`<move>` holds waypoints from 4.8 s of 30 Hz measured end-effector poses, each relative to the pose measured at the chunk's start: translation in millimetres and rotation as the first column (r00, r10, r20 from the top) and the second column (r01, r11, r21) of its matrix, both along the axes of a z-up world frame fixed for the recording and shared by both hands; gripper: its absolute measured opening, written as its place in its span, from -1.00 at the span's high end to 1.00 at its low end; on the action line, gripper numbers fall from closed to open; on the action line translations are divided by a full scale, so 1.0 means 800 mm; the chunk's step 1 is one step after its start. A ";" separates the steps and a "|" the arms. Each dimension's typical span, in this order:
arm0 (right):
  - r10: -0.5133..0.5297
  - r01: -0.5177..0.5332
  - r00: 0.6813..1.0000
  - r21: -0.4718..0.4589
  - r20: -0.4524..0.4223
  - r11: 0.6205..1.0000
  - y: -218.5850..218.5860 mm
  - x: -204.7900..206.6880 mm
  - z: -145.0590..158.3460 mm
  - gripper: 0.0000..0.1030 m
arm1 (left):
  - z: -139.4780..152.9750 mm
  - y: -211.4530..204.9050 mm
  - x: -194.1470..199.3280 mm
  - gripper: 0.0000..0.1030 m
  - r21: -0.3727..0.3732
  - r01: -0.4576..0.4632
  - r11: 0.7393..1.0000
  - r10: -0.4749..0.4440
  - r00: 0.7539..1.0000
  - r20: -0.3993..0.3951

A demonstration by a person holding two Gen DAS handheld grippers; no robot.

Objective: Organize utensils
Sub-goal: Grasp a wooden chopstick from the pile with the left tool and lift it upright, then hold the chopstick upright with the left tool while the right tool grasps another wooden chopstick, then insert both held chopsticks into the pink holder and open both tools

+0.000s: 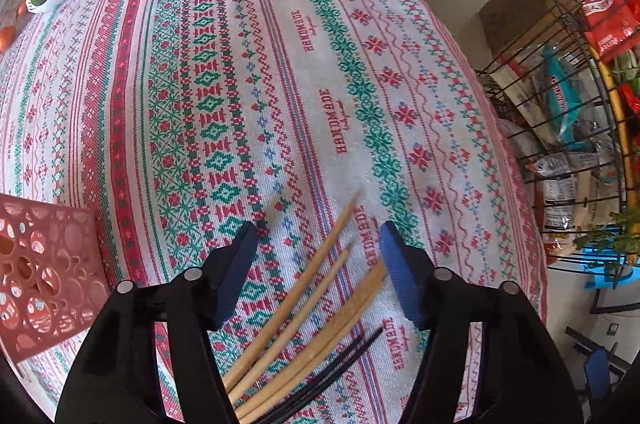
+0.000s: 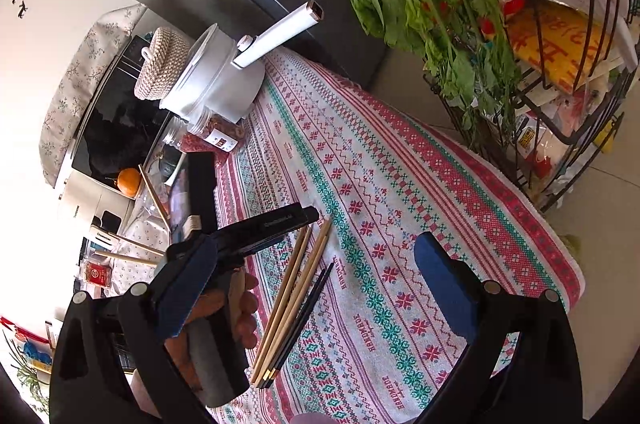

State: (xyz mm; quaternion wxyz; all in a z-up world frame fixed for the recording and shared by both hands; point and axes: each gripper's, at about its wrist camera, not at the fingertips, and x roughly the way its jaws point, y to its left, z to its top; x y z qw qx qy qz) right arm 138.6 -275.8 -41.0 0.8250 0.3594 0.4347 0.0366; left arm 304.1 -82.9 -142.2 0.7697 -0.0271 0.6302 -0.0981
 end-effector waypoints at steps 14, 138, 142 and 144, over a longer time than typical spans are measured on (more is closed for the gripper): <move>-0.010 0.009 0.998 -0.010 -0.063 1.000 0.004 0.011 -0.017 -0.87 | 0.001 0.026 -0.027 0.81 0.108 0.055 0.993 -0.063 0.995 0.074; 0.242 -0.158 0.943 -0.330 0.231 0.931 0.153 -0.016 0.106 0.89 | 0.327 0.294 -0.335 0.92 -0.365 -0.103 0.925 0.358 0.552 0.753; 0.258 -0.154 0.924 -0.342 0.283 0.927 0.145 -0.023 0.145 0.89 | 0.340 0.286 -0.318 0.92 -0.330 -0.132 0.935 0.347 0.531 0.773; 0.259 -0.150 0.912 -0.328 0.318 0.933 0.143 -0.022 0.169 0.89 | 0.349 0.281 -0.305 0.92 -0.309 -0.151 0.939 0.342 0.513 0.787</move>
